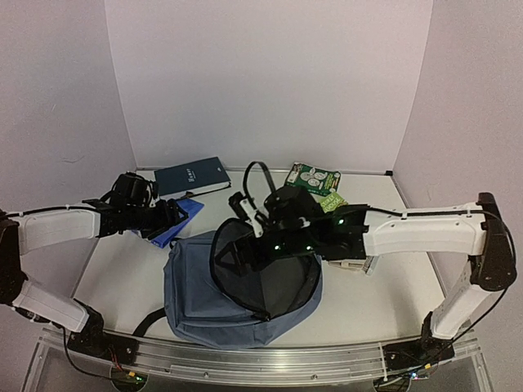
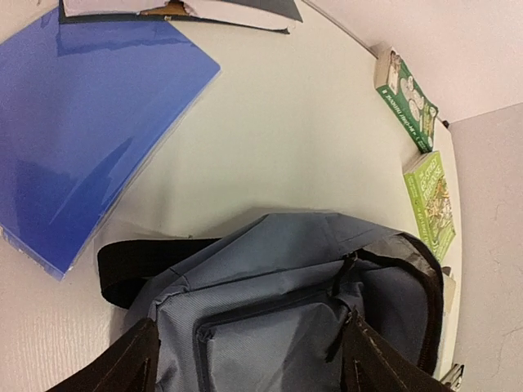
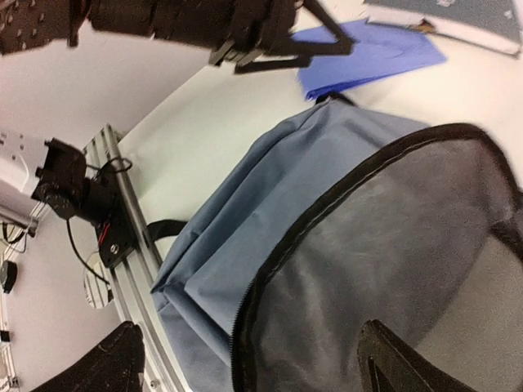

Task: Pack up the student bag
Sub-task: Unzip the student bag at the center of the board, then pick up the book from the center of the board.

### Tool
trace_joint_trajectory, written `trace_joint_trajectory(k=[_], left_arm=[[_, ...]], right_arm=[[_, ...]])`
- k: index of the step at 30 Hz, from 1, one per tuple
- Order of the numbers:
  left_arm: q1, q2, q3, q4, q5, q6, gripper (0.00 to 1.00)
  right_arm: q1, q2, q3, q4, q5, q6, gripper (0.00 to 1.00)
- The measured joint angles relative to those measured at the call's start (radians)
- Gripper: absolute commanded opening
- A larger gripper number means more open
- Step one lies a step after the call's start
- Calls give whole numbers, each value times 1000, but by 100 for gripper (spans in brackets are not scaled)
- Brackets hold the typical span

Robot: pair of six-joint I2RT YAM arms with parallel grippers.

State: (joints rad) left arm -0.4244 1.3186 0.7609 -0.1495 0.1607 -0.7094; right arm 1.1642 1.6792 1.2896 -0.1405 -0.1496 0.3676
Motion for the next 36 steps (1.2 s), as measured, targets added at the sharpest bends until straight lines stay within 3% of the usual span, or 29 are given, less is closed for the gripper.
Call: trace_joint_trajectory(k=[5, 11, 20, 25, 32, 36], left_arm=[[-7, -42, 25, -22, 61, 5, 92], [-114, -13, 50, -7, 149, -6, 98], [-188, 127, 114, -6, 237, -16, 99], [-197, 156, 114, 28, 278, -41, 84], [-227, 190, 106, 84, 307, -78, 57], [-236, 214, 98, 100, 308, -97, 36]], right_arm=[[-141, -107, -29, -31, 123, 22, 98], [-454, -161, -159, -60, 176, 47, 98], [-911, -125, -307, -21, 34, 56, 98], [-1038, -42, -317, 24, -58, 53, 95], [-1115, 81, -318, 82, -152, 37, 88], [-1127, 142, -317, 103, -199, 20, 82]])
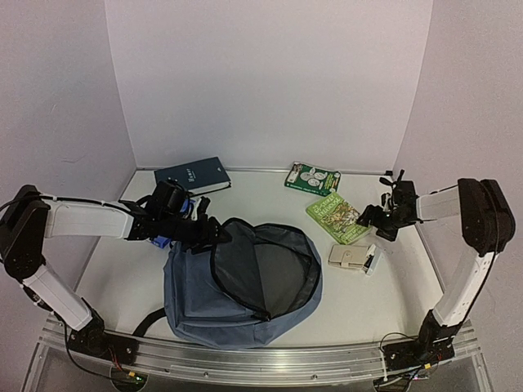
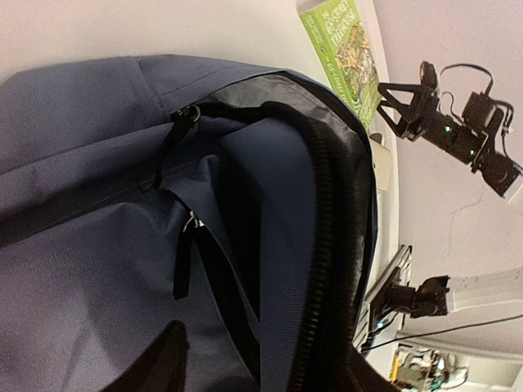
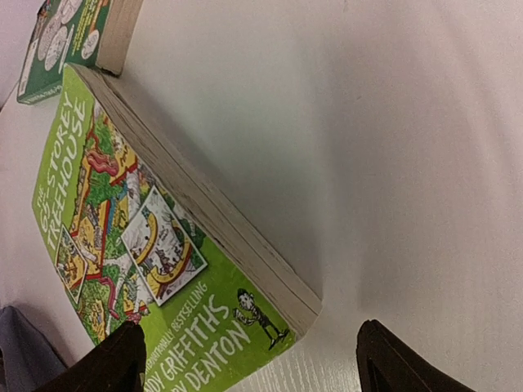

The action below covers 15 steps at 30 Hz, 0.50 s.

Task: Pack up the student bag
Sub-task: Pick up the book from the center of the board.

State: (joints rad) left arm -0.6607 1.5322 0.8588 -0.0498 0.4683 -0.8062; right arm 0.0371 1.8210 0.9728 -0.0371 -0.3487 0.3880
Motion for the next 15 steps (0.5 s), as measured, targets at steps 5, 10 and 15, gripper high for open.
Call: trace_joint_trajectory(k=[5, 10, 15], left_arm=[[-1, 8, -14, -1, -22, -20, 16], [-1, 8, -36, 4, -42, -38, 3], [-1, 8, -58, 7, -64, -53, 0]], right_arm=[[-4, 46, 24, 44, -50, -11, 72], [-6, 76, 34, 80, -76, -9, 48], [-9, 120, 56, 119, -94, 17, 25]])
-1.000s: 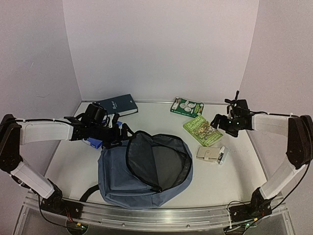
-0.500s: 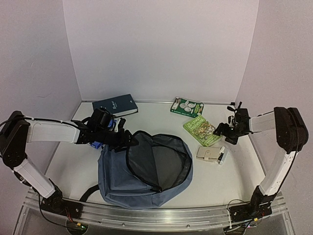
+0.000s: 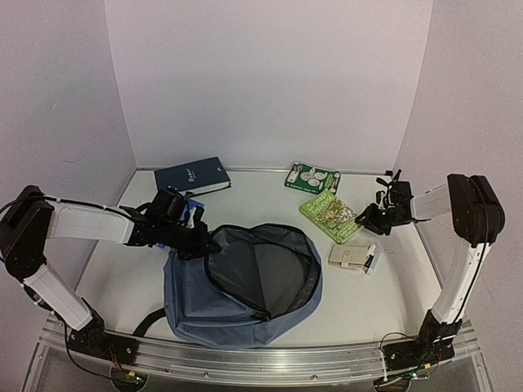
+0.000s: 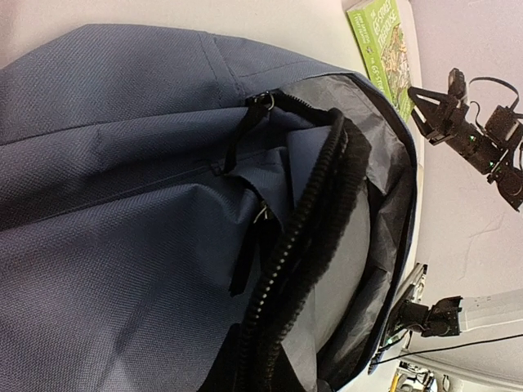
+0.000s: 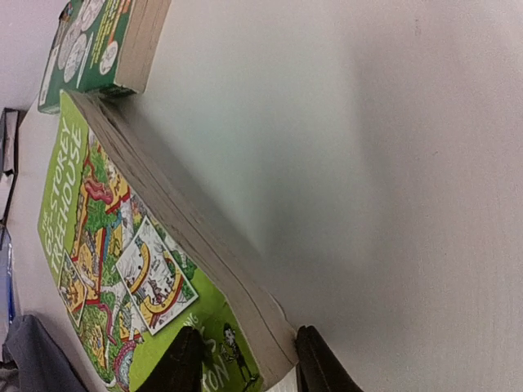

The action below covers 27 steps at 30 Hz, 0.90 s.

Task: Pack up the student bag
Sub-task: Pick up the book from the center of the board.

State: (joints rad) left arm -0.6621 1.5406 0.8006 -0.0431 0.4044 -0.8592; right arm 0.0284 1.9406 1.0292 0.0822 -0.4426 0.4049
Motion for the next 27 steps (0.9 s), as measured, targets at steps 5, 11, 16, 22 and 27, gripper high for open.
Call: trace_joint_trajectory(k=[5, 11, 16, 22, 27], left_arm=[[0, 0, -17, 0, -24, -6, 0], [0, 0, -35, -1, -47, -12, 6], [0, -21, -44, -31, -93, -7, 61], [0, -145, -44, -125, -227, 18, 94], [0, -242, -27, -190, -320, 45, 97]], right_arm=[[-1, 19, 18, 41, -16, 36, 3], [-2, 24, 12, 86, -48, 76, 0], [-2, -22, -31, 113, -95, 114, 0], [2, -215, -75, 105, -140, 134, 0], [25, -384, -76, 103, -153, 151, 0]])
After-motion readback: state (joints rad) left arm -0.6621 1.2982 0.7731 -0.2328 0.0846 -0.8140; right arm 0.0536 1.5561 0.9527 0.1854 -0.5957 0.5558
